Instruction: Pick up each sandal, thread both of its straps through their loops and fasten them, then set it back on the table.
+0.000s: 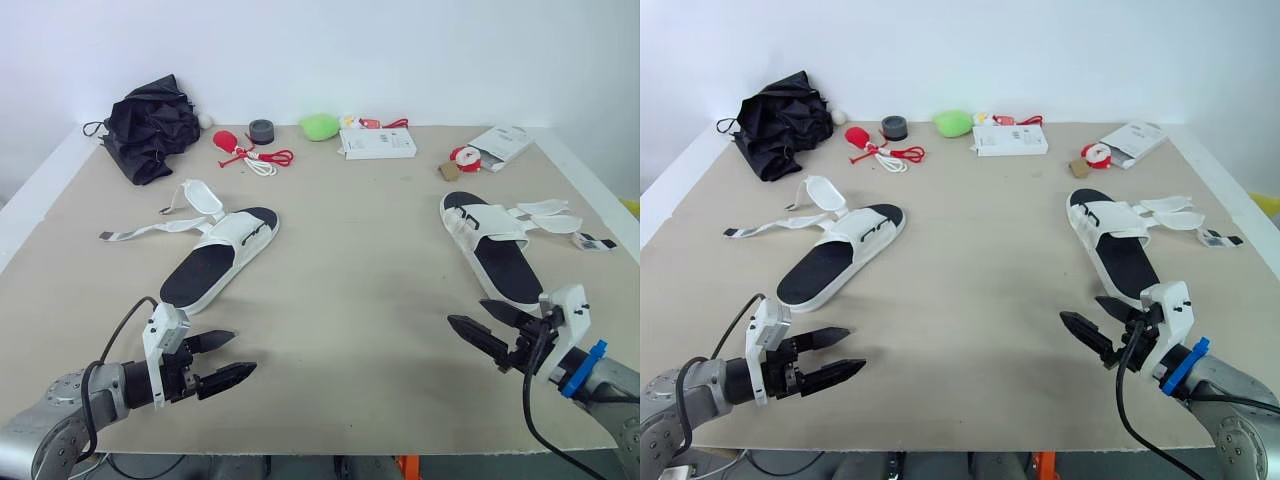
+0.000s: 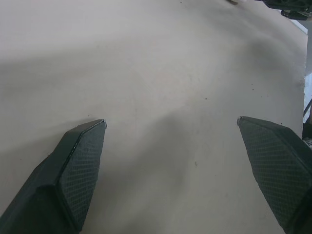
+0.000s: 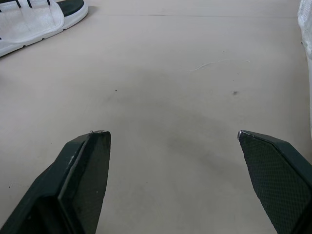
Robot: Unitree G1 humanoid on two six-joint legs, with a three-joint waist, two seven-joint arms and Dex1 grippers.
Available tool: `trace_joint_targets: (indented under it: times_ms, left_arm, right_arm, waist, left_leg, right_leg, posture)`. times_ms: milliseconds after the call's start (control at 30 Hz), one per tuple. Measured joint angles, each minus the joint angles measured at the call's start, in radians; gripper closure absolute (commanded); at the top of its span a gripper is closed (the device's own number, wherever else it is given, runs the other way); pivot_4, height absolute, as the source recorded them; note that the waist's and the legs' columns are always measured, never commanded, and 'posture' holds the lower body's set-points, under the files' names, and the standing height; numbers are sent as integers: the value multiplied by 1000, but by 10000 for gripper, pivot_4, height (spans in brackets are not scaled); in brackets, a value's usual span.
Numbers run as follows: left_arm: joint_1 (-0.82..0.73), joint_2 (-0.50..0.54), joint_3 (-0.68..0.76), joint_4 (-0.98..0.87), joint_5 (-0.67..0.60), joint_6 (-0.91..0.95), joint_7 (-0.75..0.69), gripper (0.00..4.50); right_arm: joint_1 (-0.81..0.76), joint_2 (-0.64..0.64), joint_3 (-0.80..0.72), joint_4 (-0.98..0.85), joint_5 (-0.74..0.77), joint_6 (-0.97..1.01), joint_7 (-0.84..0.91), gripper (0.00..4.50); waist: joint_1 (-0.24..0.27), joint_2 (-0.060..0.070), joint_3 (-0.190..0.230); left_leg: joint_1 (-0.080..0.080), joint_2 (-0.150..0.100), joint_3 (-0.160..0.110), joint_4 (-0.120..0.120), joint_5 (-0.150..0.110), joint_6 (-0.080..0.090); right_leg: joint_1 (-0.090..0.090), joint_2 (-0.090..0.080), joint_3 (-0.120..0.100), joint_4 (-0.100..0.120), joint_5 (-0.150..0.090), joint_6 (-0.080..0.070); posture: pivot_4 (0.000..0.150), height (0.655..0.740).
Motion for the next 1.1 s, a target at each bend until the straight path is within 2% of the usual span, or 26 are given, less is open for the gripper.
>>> trace_joint_targets:
  times_ms: [333,700,867,967,1100]
  left_arm:
    - [-4,7,-3,0,-37,24,-22,607]
    - [-129,35,-58,20,-120,103,-126,607]
    - [-200,30,-69,24,-144,123,-132,607]
    - [-331,-24,-71,39,-197,144,-104,607]
    - [-437,-65,-125,53,-151,94,-103,607]
  right_arm:
    - [-2,0,13,0,0,0,3,0]
    - [25,-1,-1,-45,30,23,3,0]
    - [32,-2,-6,-60,32,30,-6,0]
    - [-13,-6,-7,-60,18,32,-55,0]
    - [-82,-21,3,-48,-26,29,-102,0]
  waist:
    - [0,0,0]
    - [0,0,0]
    - [-1,0,0]
    - [0,-1,0]
    - [-1,-1,0]
  left_leg:
    - [0,0,0,0,0,0]
    - [0,0,1,0,0,0]
    - [0,0,0,0,0,0]
    - [-1,0,0,3,0,0]
    - [0,-1,2,4,0,0]
  right_leg:
    - [0,0,0,0,0,0]
    - [-1,2,1,0,0,0]
    - [0,3,1,0,1,0]
    - [0,4,1,0,3,1]
    - [0,5,4,0,4,2]
  posture:
    - [1500,7400]
    - [1500,7400]
    - [1500,7400]
    - [1500,7400]
    - [1500,7400]
